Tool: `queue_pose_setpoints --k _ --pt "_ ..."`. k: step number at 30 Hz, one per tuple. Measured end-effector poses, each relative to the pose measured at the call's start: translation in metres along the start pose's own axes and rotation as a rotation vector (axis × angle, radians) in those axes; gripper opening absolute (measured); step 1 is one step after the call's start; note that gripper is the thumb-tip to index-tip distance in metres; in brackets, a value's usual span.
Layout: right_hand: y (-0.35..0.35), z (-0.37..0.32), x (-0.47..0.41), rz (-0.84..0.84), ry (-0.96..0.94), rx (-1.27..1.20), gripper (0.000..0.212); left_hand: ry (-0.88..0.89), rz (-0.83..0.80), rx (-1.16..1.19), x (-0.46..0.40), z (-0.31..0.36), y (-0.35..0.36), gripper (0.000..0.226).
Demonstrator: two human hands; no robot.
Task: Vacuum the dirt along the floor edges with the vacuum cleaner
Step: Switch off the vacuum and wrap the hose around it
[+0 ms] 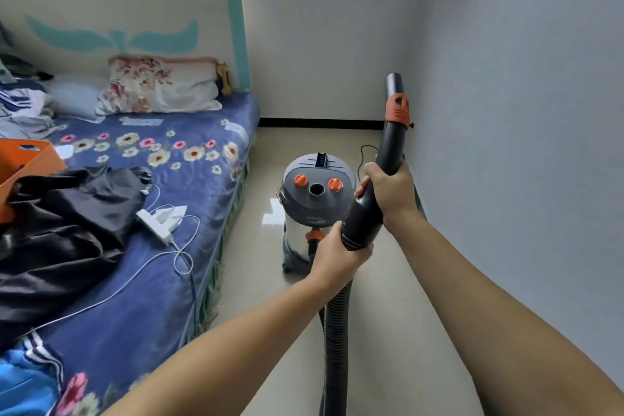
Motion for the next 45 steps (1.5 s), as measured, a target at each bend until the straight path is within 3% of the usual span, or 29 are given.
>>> queue_pose_setpoints --k 9,19,23,26,28,35,40,45 --pt "0.066 0.077 -0.155 -0.041 0.097 0.126 0.022 -0.154 -0.033 0.069 -0.135 -0.057 -0.075 0.025" --pt "0.16 0.147 -0.321 -0.084 0.168 0.222 0.031 -0.263 -0.137 0.111 -0.319 -0.118 -0.213 0.022" --pt "0.137 0.21 -0.352 0.042 0.42 0.428 0.012 -0.298 -0.106 0.13 -0.382 -0.128 -0.256 0.018" --pt "0.124 0.274 -0.359 0.008 0.708 0.594 0.021 -0.322 -0.078 0.173 -0.417 -0.144 -0.275 0.017" --pt "0.128 0.302 -0.363 -0.033 0.78 0.738 0.026 -0.358 -0.064 0.206 -0.431 -0.16 -0.28 0.018" --pt "0.138 0.369 -0.391 -0.018 0.83 1.107 0.044 -0.484 -0.095 0.355 -0.462 -0.21 -0.276 0.02" --pt "0.137 0.389 -0.402 -0.07 0.752 1.29 0.039 -0.517 -0.136 0.377 -0.47 -0.237 -0.277 0.02" --pt "0.135 0.387 -0.401 -0.245 0.628 1.5 0.031 -0.55 -0.132 0.412 -0.468 -0.242 -0.273 0.018"
Point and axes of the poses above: each hand's wrist, its own x-axis away from the middle knuckle, its own y-axis out of the palm, z = x × y, the point moved 5 cm from there along -x, towards the middle knuckle, and after that the axes turned 8 degrees about -z, right-handed, at the moved point
